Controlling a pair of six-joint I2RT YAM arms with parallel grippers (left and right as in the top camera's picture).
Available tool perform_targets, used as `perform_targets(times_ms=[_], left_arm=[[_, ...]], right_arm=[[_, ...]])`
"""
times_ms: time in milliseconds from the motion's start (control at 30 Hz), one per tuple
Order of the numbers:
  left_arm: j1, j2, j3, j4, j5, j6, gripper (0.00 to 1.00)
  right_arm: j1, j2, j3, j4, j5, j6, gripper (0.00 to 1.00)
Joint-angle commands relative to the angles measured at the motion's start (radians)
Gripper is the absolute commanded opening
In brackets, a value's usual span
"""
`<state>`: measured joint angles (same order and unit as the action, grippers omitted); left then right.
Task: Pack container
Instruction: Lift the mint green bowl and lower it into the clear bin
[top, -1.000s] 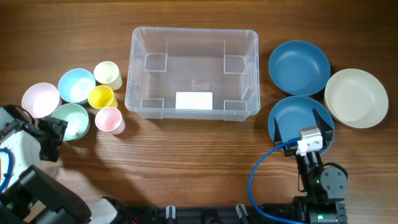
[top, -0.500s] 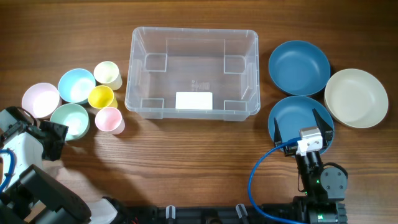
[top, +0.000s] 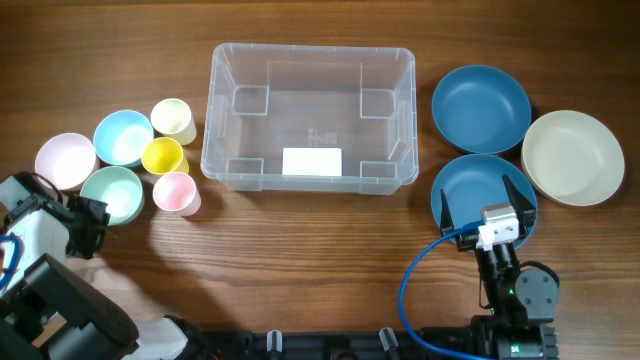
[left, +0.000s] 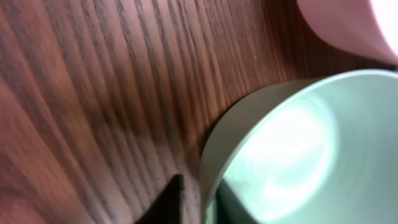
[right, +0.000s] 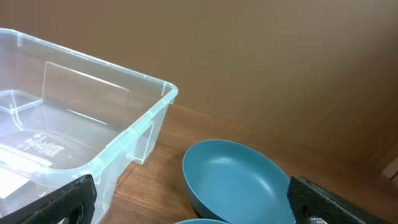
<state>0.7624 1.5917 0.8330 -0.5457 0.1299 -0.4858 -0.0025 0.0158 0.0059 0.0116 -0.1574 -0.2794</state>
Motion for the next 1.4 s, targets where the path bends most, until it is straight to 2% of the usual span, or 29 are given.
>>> perform_targets(times_ms=[0,300,467,600,733,833,900,1000,1067,1233,1367], left_arm=[[0.008,0.005,-0.002,0.007,0.085,0.006,0.04],[0.008,-0.081,0.076,-0.126,0.089,0.006,0.04],[0.008,-0.241,0.136,-0.29,-0.002,0.006,0.04],[0.007,-0.387,0.136,-0.356,0.008,0.006,0.04],[0.007,-0.531,0.136,-0.369,0.096,0.013,0.04],[0.007,-0.639,0.136,-0.355,0.305,0.091,0.04],[-0.007,-0.7,0.136,-0.32,0.426,0.097,0.04],[-0.082,-0.777,0.136,-0.228,0.564,0.116,0.04],[-0.152,-0.805,0.136,-0.168,0.589,0.115,0.04],[-0.38,-0.809,0.136,-0.015,0.577,0.101,0.04],[-0.551,-0.766,0.137,0.06,0.434,0.077,0.04]], right_arm=[[0.005,0.0,-0.001,0.002,-0.017,-0.008,1.0],[0.005,0.0,-0.001,0.002,-0.017,-0.008,1.0],[0.005,0.0,-0.001,0.002,-0.017,-0.008,1.0],[0.005,0.0,-0.001,0.002,-0.017,-0.008,1.0],[0.005,0.0,-0.001,0.002,-0.017,-0.008,1.0],[0.005,0.0,-0.001,0.002,-0.017,-0.008,1.0],[0.005,0.0,-0.001,0.002,-0.017,-0.008,1.0],[0.005,0.0,-0.001,0.002,-0.017,-0.008,1.0],[0.005,0.0,-0.001,0.002,-0.017,-0.008,1.0],[0.005,0.0,-0.001,0.002,-0.017,-0.008,1.0],[0.005,0.0,-0.001,0.002,-0.017,-0.008,1.0]])
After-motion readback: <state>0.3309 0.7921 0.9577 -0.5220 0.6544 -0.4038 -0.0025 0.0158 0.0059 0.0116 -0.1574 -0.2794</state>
